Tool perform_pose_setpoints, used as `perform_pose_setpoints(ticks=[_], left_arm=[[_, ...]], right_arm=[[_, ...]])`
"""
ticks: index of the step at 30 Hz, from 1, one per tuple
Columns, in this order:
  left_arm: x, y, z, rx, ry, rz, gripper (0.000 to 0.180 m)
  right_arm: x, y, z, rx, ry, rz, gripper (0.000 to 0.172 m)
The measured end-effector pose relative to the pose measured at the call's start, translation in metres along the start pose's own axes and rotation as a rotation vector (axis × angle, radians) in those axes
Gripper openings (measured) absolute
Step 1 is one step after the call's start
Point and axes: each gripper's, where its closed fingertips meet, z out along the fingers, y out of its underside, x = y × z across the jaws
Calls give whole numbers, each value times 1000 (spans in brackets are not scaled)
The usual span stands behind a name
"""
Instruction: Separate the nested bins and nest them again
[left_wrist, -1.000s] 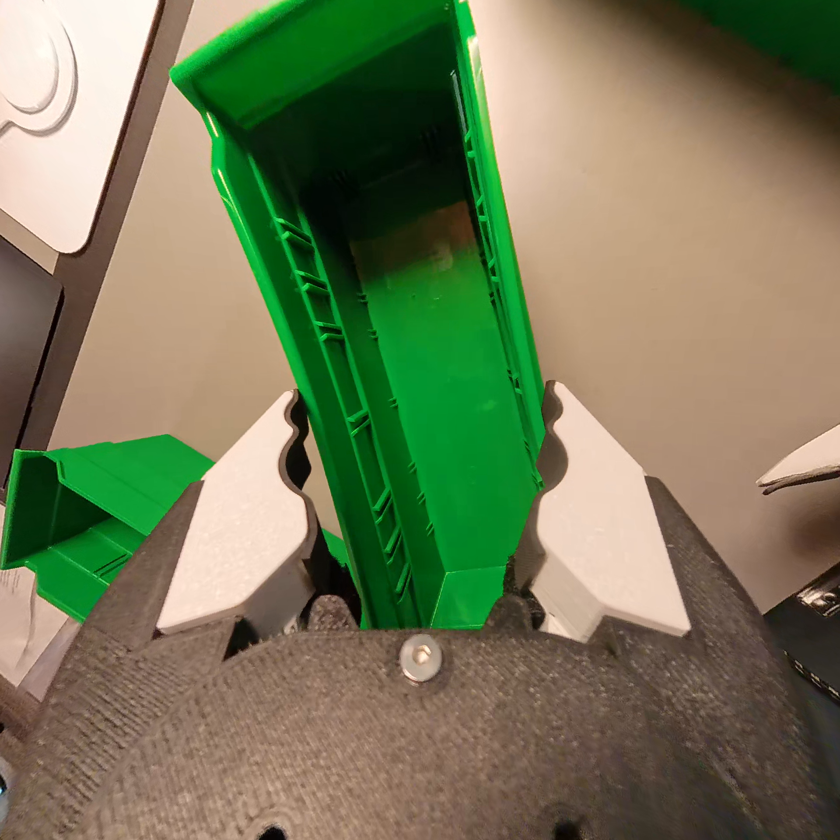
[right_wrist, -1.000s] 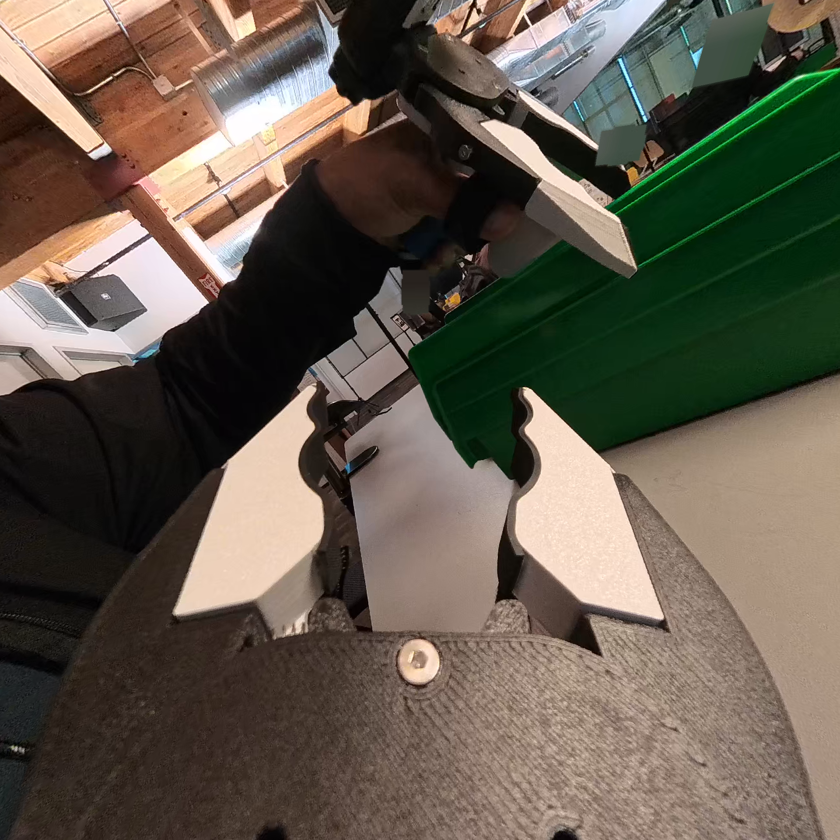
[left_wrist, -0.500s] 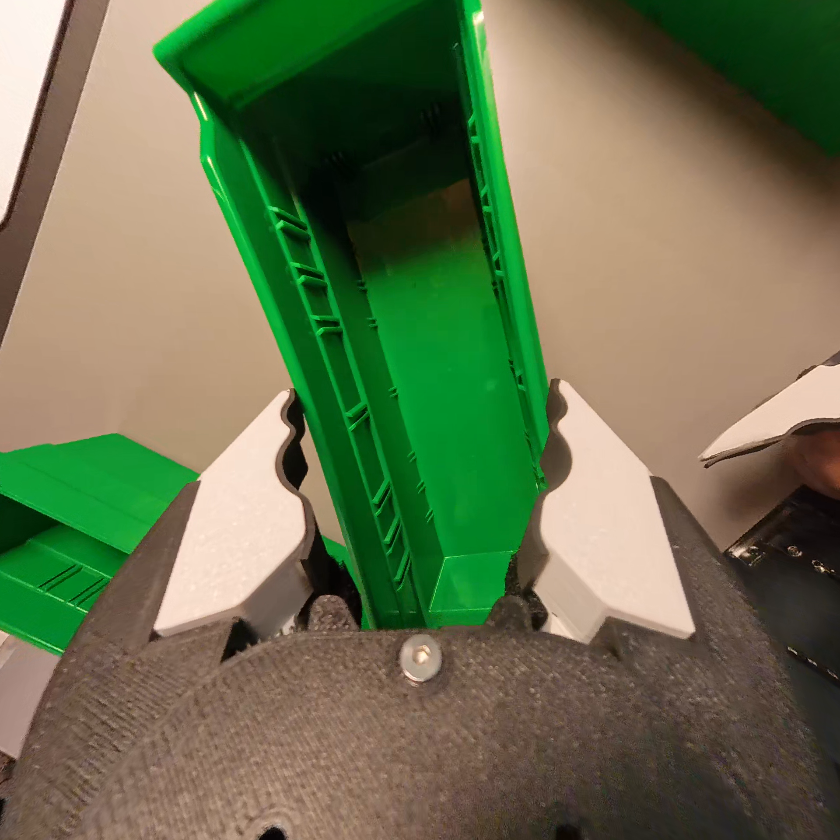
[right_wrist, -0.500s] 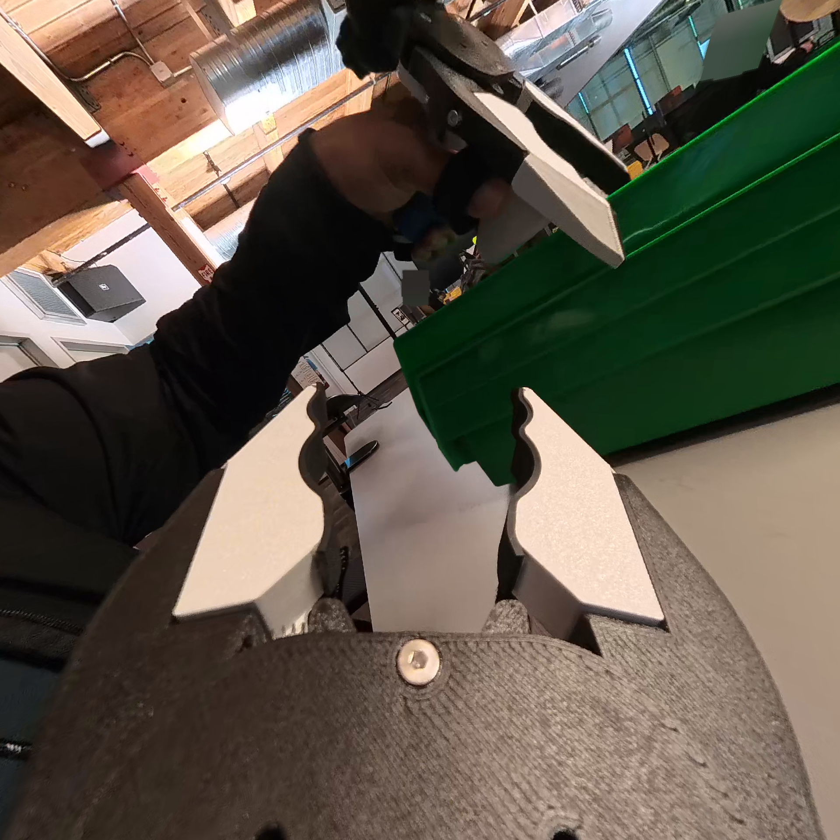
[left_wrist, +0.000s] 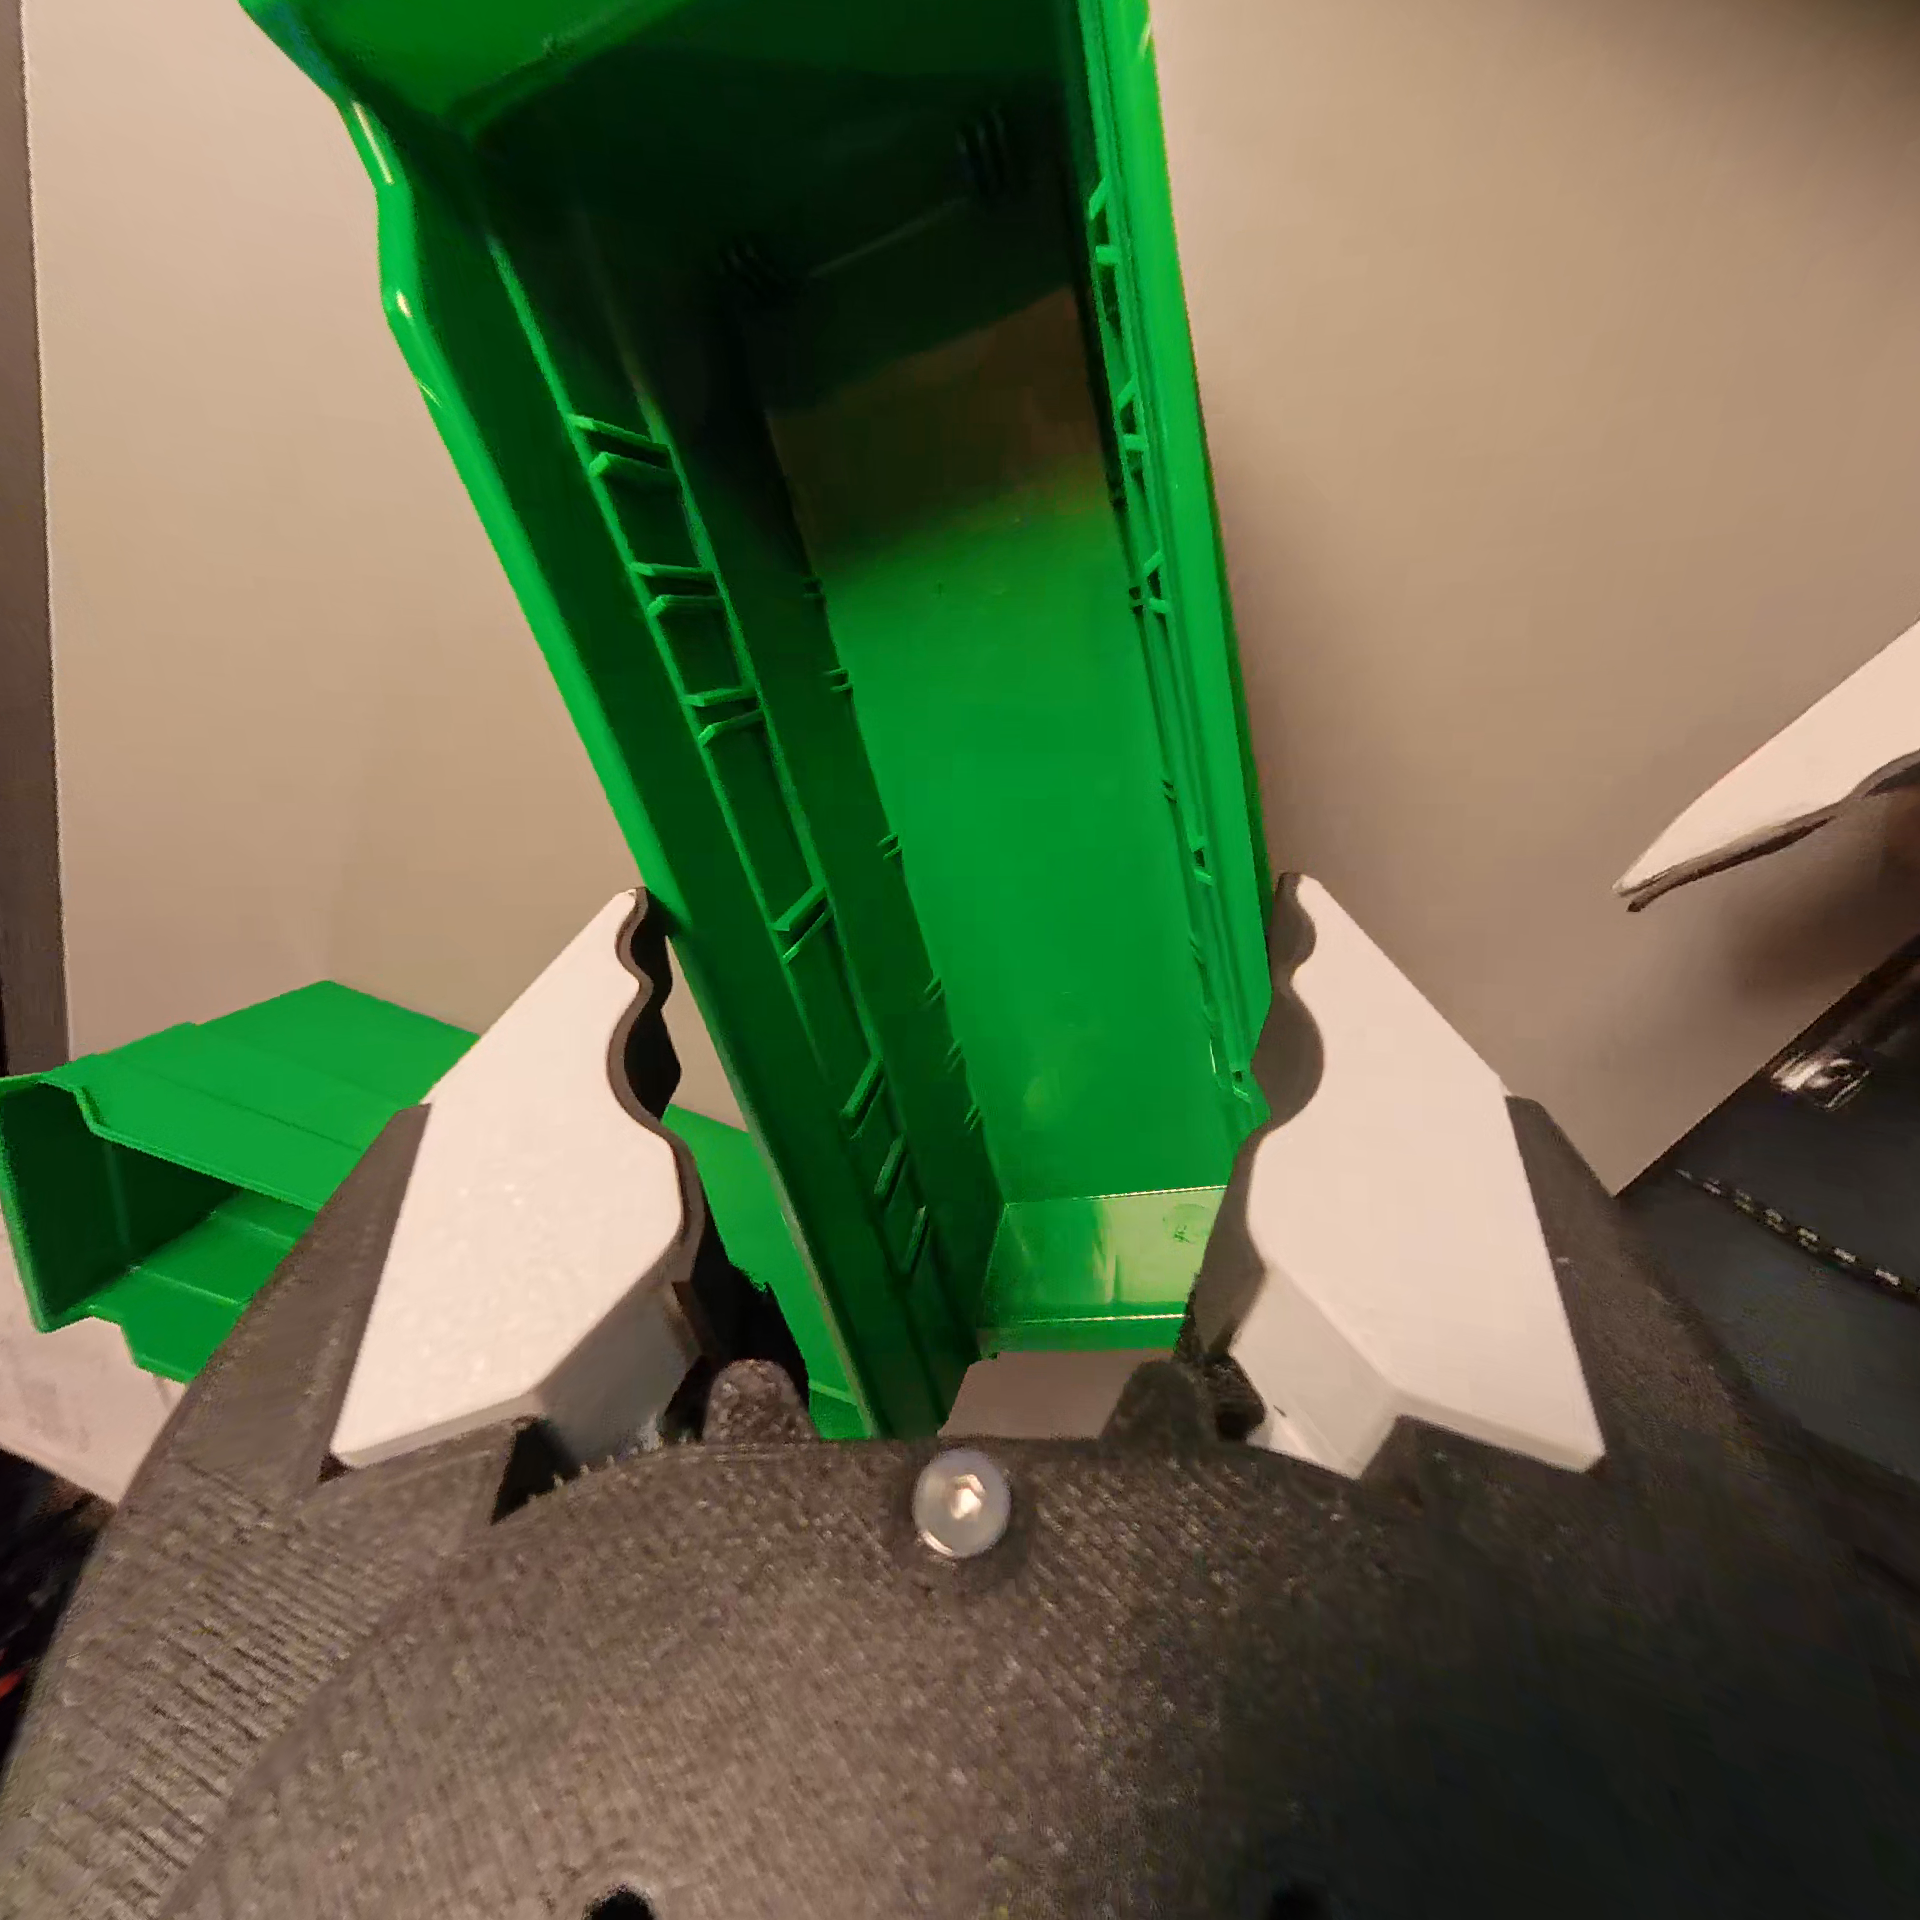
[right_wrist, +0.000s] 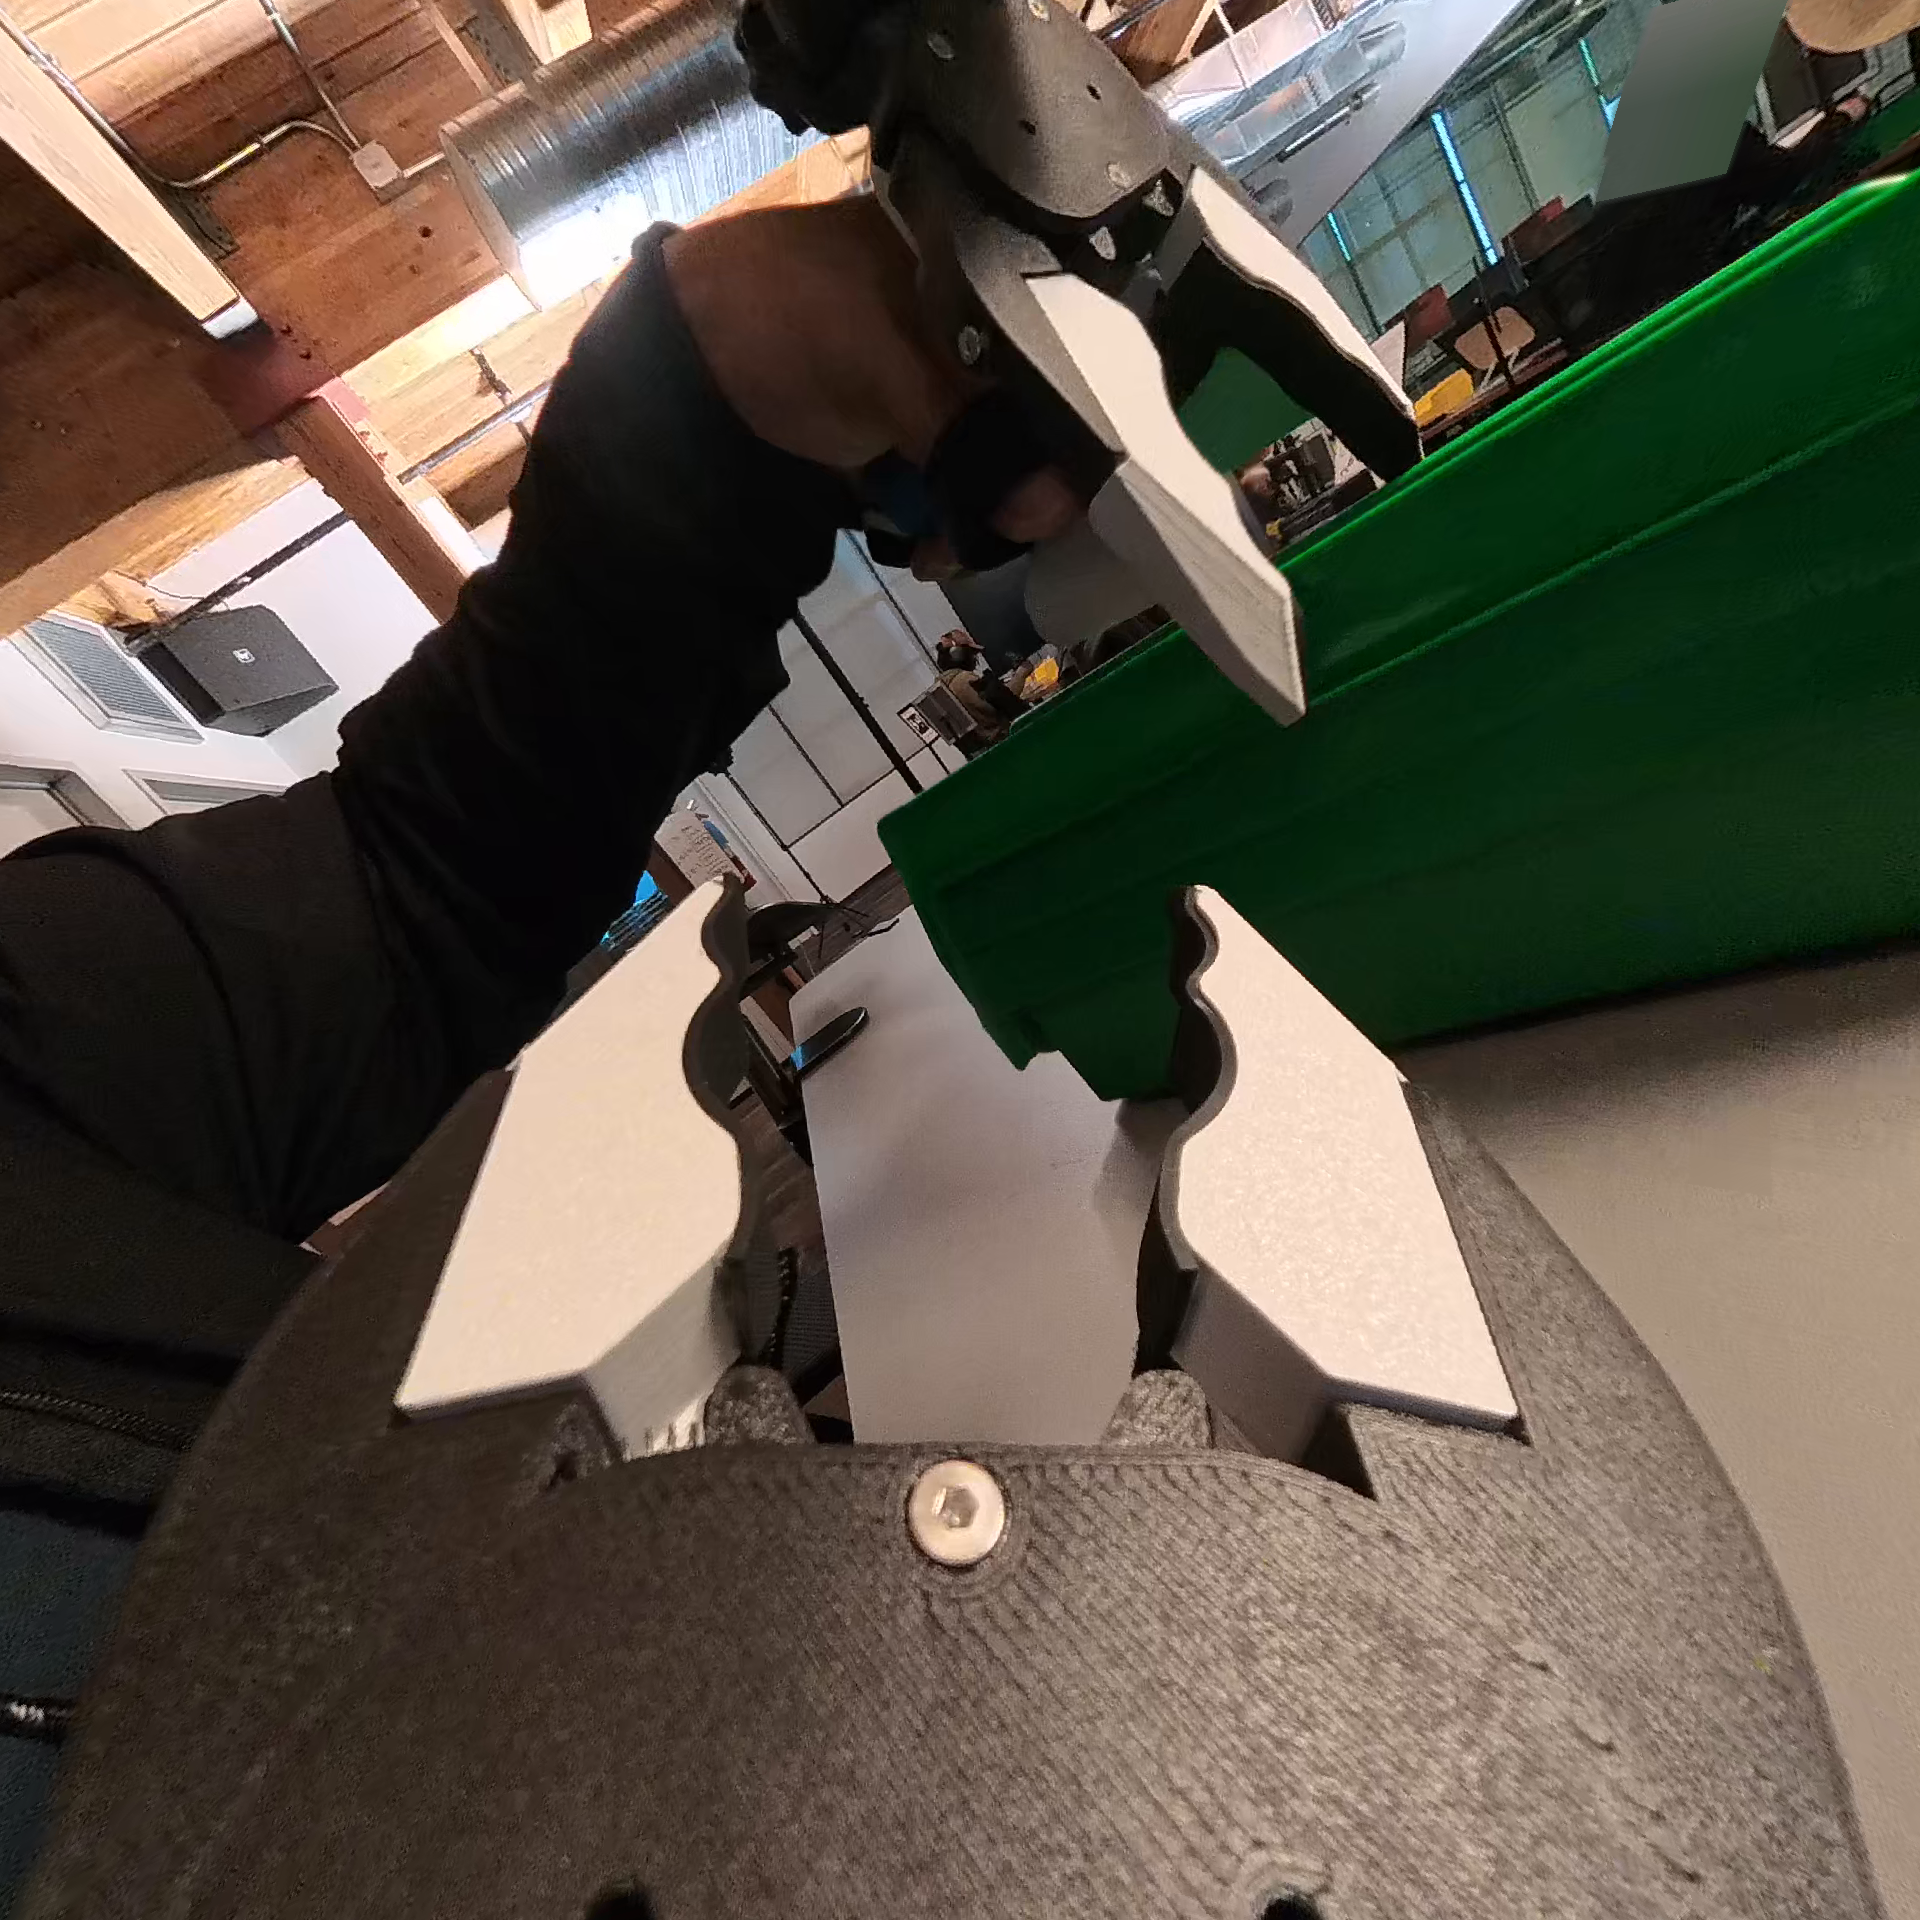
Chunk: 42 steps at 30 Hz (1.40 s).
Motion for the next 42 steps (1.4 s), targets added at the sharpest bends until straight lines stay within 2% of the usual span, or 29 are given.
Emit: perform_pose_setpoints(ticks=[13, 19, 26, 42], left_arm=[[0, -3, -9, 41, -30, 9, 117], [4, -2, -2, 47, 21, -31, 113], [-7, -9, -5, 118, -4, -55, 89], [-5, -13, -26, 123, -80, 0, 90]], right_arm=[[0, 0, 0, -2, -4, 3, 84], [0, 1, 0, -4, -2, 1, 84], [0, 1, 1, -5, -2, 5, 84], [1, 2, 2, -15, 7, 5, 84]])
